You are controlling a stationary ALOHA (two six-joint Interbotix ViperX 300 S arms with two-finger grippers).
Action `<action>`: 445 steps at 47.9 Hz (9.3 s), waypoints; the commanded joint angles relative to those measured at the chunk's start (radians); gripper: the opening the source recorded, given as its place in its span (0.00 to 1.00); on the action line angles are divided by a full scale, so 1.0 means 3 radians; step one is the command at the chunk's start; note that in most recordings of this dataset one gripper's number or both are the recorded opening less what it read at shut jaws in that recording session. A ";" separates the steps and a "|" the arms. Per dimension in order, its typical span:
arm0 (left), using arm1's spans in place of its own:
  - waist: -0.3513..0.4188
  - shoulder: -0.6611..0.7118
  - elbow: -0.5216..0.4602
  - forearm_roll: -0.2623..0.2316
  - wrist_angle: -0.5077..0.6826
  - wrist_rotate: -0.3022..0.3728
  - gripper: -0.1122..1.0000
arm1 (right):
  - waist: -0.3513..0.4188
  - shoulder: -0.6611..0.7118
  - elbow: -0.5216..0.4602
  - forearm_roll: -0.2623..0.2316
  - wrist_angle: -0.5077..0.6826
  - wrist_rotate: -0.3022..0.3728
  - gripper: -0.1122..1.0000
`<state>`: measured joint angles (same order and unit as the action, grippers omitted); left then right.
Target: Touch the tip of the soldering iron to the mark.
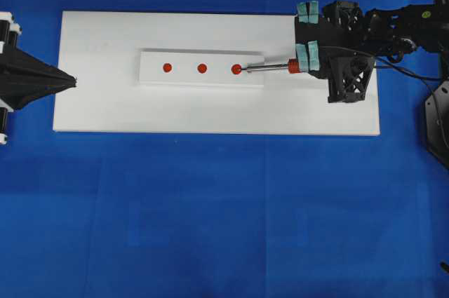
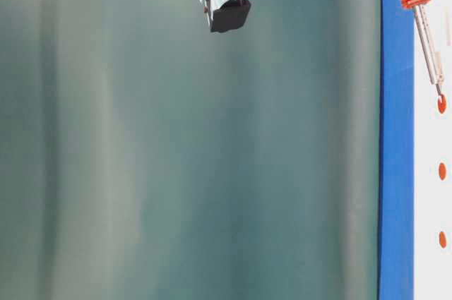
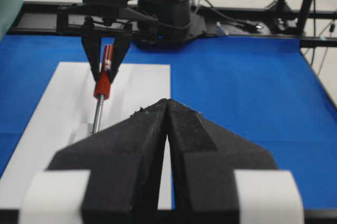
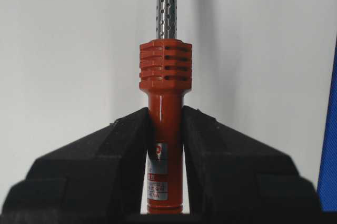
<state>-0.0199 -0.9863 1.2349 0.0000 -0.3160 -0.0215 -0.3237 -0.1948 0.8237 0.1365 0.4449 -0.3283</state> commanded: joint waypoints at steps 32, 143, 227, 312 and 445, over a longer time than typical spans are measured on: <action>0.0000 0.0015 -0.0041 0.0005 -0.0020 -0.0005 0.10 | -0.0005 -0.0026 -0.0031 0.0015 -0.0026 0.0000 0.16; 0.0000 0.0015 -0.0041 0.0010 -0.0041 -0.0005 0.10 | 0.1549 -0.1002 -0.0327 -0.0343 0.0307 0.1728 0.16; -0.0005 0.0015 -0.0036 0.0005 -0.0107 -0.0015 0.10 | 0.2117 0.1074 -0.1662 -0.2061 0.0112 0.3692 0.16; -0.0005 0.0010 -0.0036 0.0010 -0.0092 -0.0010 0.10 | 0.2010 0.1621 -0.1468 -0.1933 -0.0839 0.3866 0.87; -0.0005 -0.0036 -0.0031 0.0005 -0.0077 -0.0010 0.10 | 0.0966 -0.2828 0.1222 -0.2367 -0.0701 0.3400 0.82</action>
<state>-0.0184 -1.0017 1.2349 0.0015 -0.3329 -0.0245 -0.0307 -1.0385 1.1934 -0.5798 0.2454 0.6888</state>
